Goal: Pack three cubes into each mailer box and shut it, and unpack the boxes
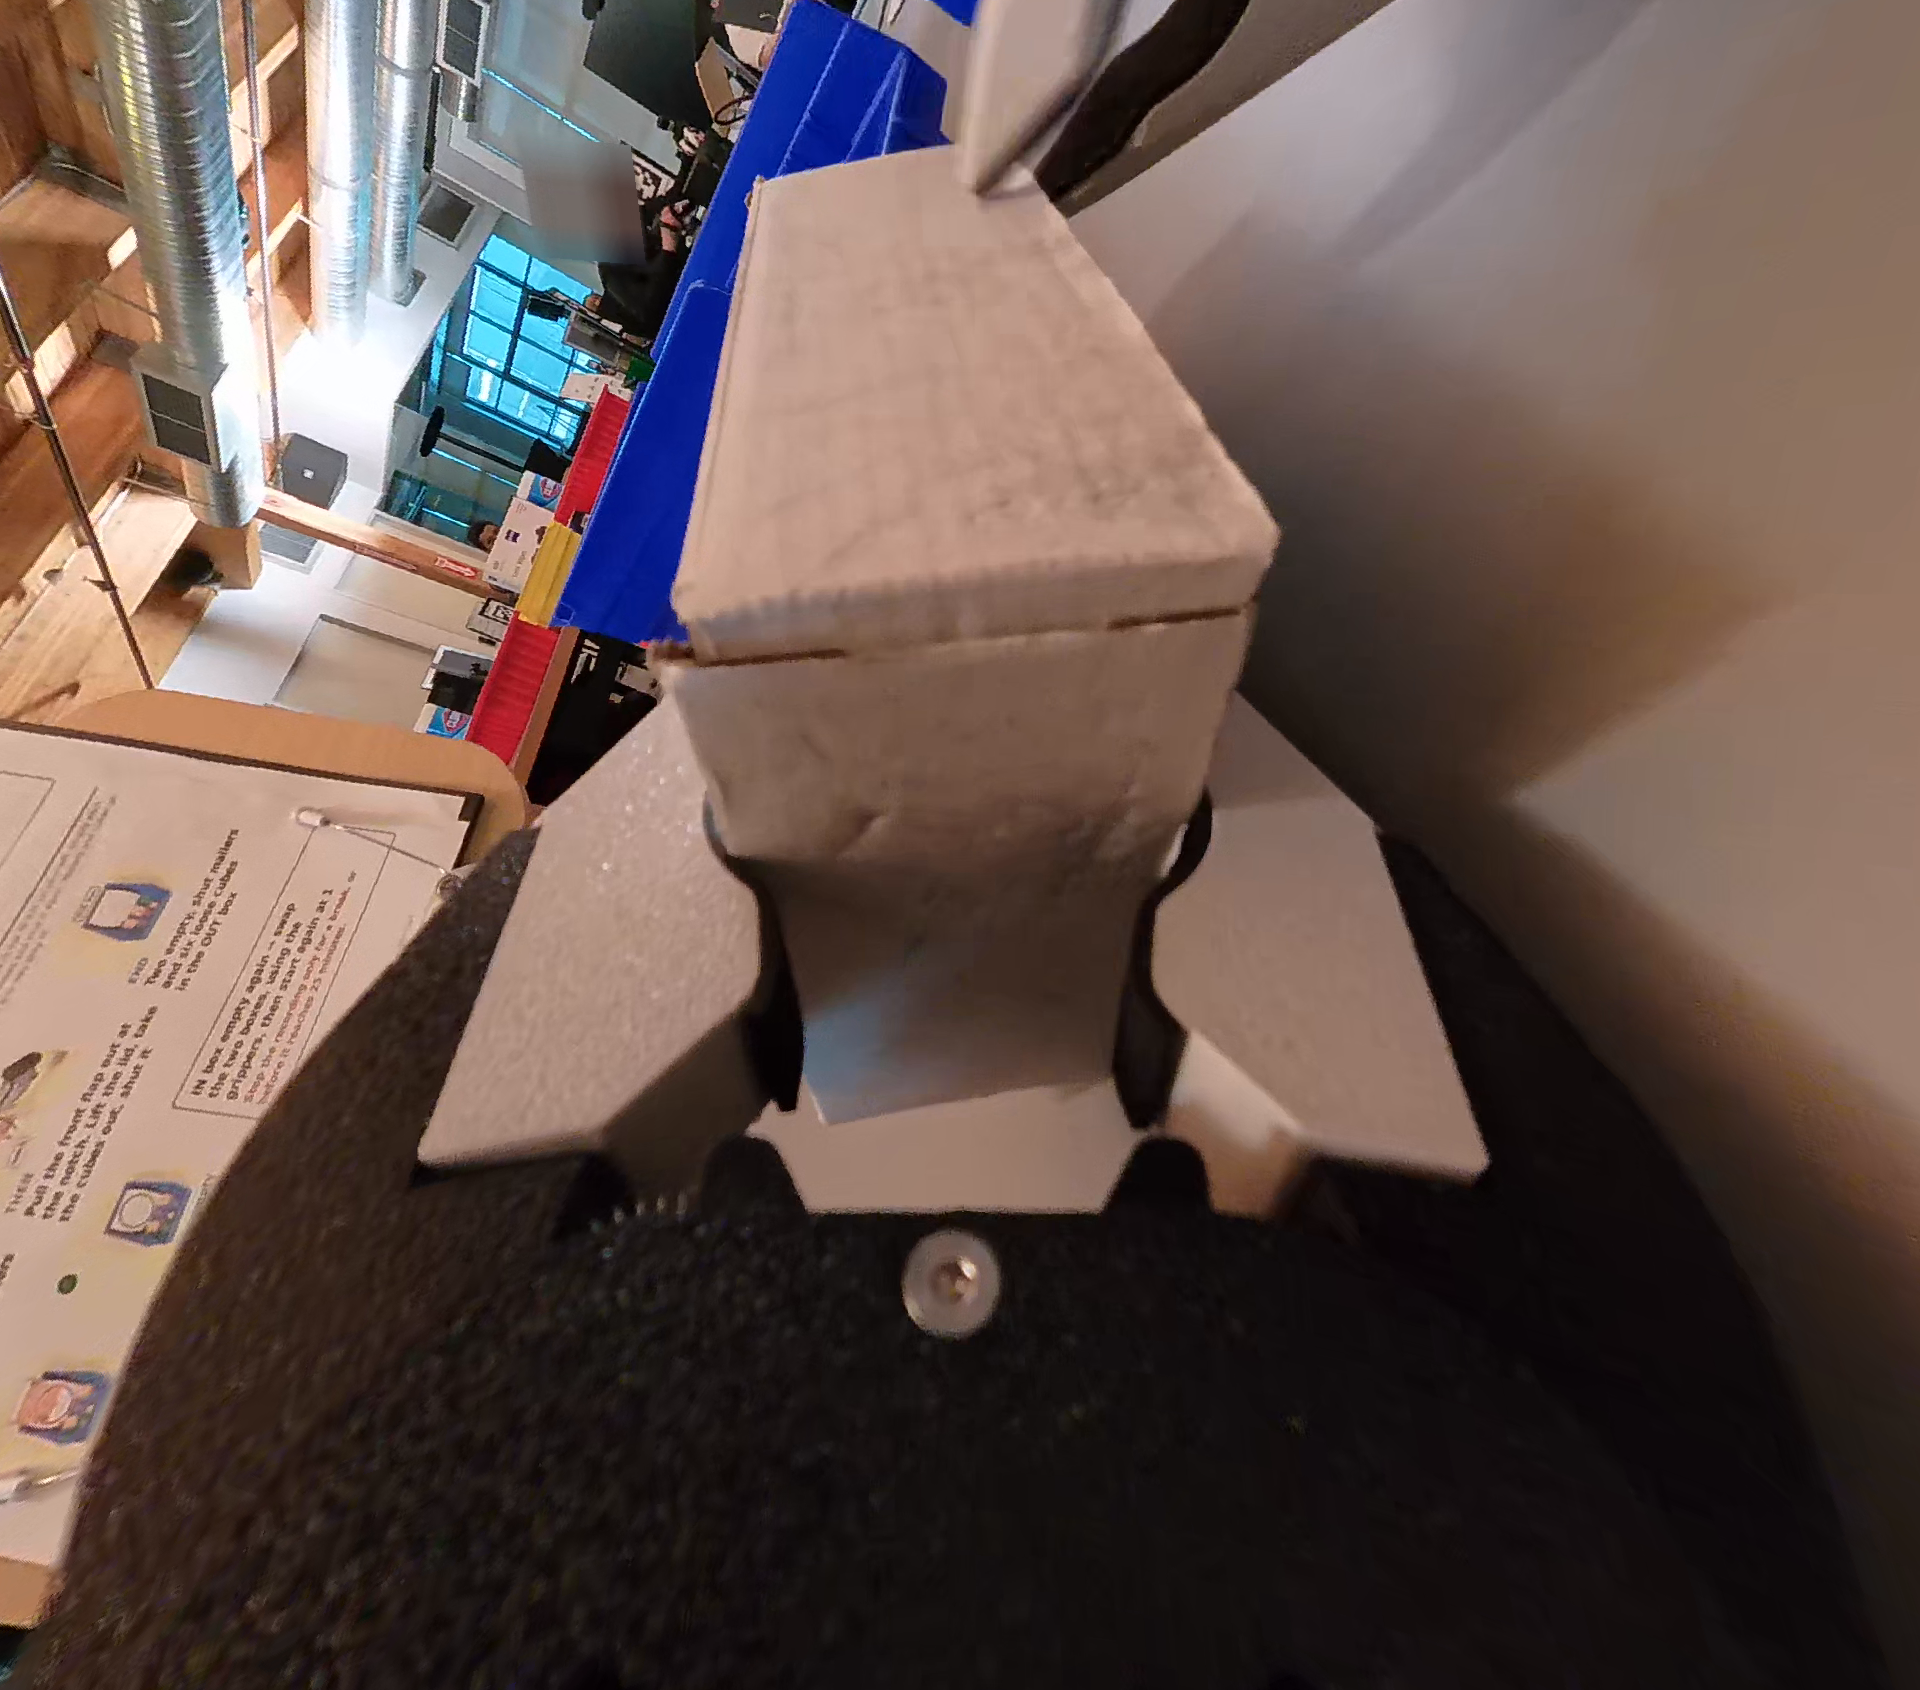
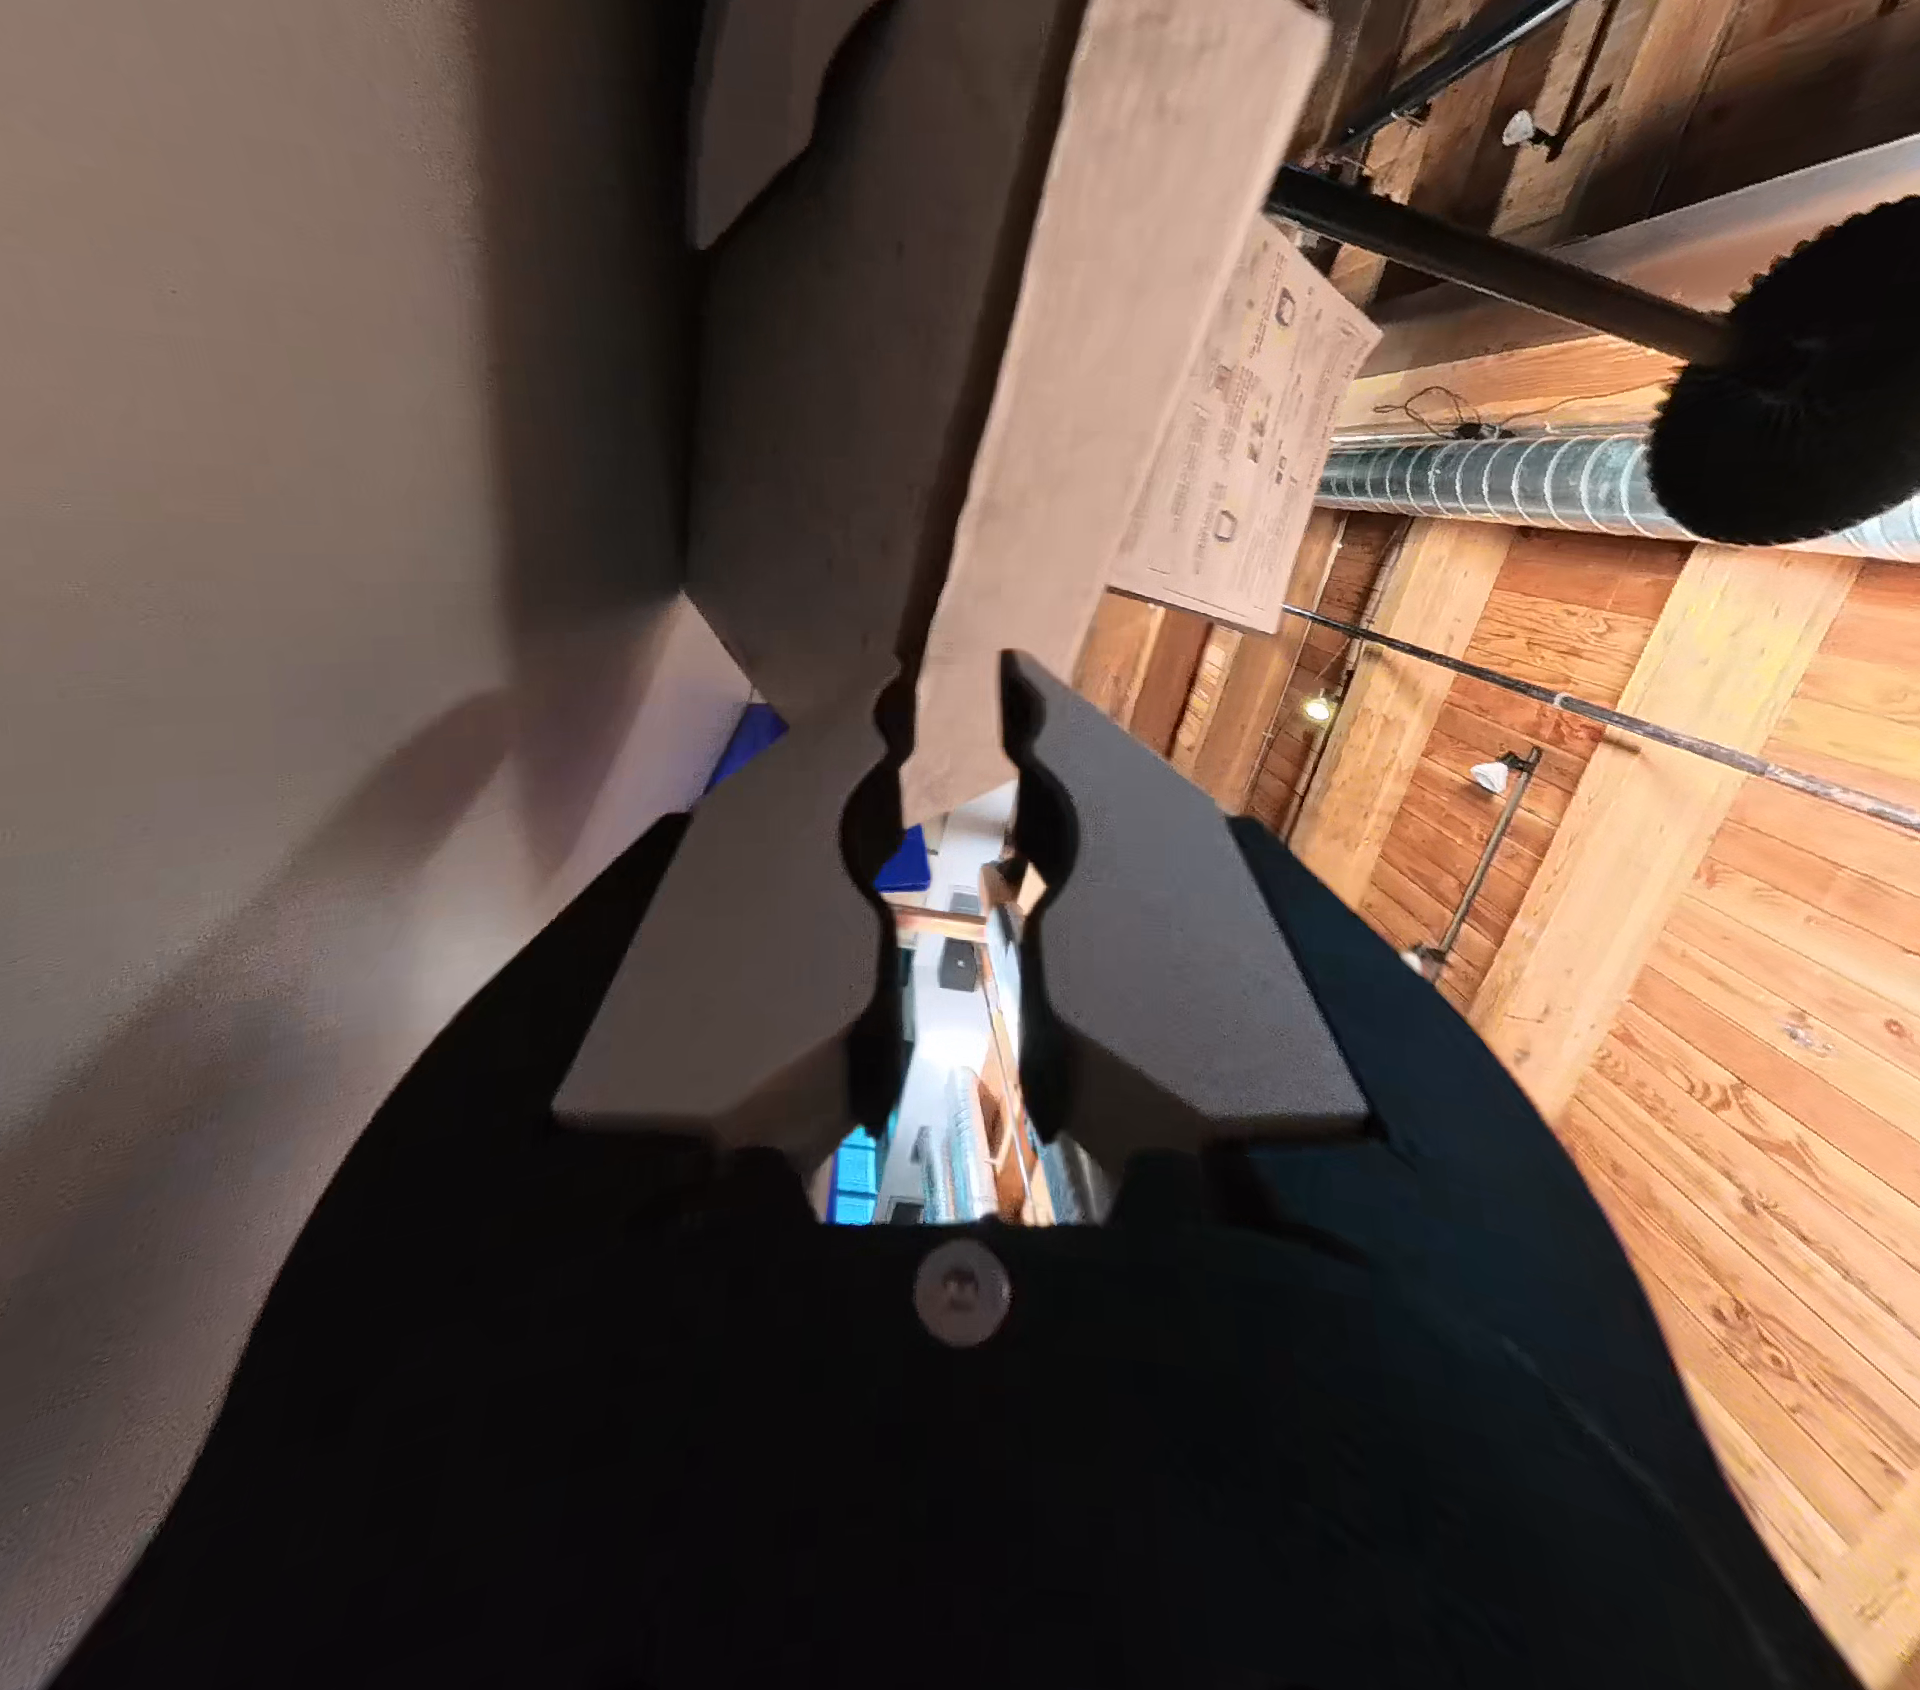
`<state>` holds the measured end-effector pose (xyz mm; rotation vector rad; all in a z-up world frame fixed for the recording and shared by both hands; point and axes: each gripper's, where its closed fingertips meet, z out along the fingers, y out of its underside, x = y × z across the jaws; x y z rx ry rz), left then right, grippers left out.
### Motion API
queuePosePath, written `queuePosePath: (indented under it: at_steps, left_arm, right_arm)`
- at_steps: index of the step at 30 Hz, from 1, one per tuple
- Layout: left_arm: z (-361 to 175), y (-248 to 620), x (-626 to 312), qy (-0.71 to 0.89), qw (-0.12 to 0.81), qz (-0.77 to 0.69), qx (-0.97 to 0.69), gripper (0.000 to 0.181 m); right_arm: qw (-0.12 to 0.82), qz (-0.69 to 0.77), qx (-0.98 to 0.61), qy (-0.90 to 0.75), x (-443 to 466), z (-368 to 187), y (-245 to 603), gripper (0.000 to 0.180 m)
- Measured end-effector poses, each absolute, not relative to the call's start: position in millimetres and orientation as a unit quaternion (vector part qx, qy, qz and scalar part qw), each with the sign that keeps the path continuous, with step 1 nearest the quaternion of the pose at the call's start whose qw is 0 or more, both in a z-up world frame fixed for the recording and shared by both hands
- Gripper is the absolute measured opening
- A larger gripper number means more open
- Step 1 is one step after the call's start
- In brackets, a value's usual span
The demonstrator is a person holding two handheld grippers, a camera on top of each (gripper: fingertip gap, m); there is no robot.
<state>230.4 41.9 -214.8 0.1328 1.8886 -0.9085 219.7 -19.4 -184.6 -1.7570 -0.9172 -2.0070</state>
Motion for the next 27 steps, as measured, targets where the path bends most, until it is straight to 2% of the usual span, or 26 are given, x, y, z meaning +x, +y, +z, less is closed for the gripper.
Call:
queuePosePath:
  at_steps: [1, 2, 6, 11, 15, 20, 22, 25, 27]
  left_arm:
    - [-215, 42, 230, 0.781, 0.496, -0.377, 0.054, 0.071]
    - [-215, 43, 230, 0.781, 0.494, -0.378, 0.052, 0.071]
    - [-215, 43, 231, 0.781, 0.502, -0.367, 0.049, 0.071]
    - [-216, 40, 233, 0.785, 0.501, -0.362, 0.049, 0.071]
    - [-216, 38, 232, 0.79, 0.496, -0.358, 0.047, 0.071]
    - [-218, 36, 231, 0.797, 0.484, -0.357, 0.042, 0.071]
    - [-218, 36, 231, 0.8, 0.48, -0.356, 0.044, 0.071]
    - [-219, 33, 233, 0.802, 0.482, -0.351, 0.043, 0.071]
    - [-220, 33, 234, 0.803, 0.487, -0.341, 0.045, 0.071]
  right_arm:
    - [0.164, -0.695, -0.622, -0.32, 220, -187, -20, 0.004]
    - [0.179, -0.693, -0.627, -0.309, 218, -185, -21, 0.003]
    - [0.241, -0.656, -0.66, -0.278, 218, -184, -23, 0.002]
    - [0.243, -0.656, -0.663, -0.268, 216, -182, -29, 0.002]
    - [0.304, -0.624, -0.686, -0.216, 211, -180, -35, 0.002]
    - [0.28, -0.638, -0.681, -0.226, 207, -180, -38, 0.002]
    - [0.235, -0.671, -0.658, -0.248, 205, -183, -37, 0.003]
    - [0.238, -0.696, -0.583, -0.345, 174, -187, -7, 0.011]
    - [0.222, -0.69, -0.587, -0.361, 170, -197, 6, 0.003]
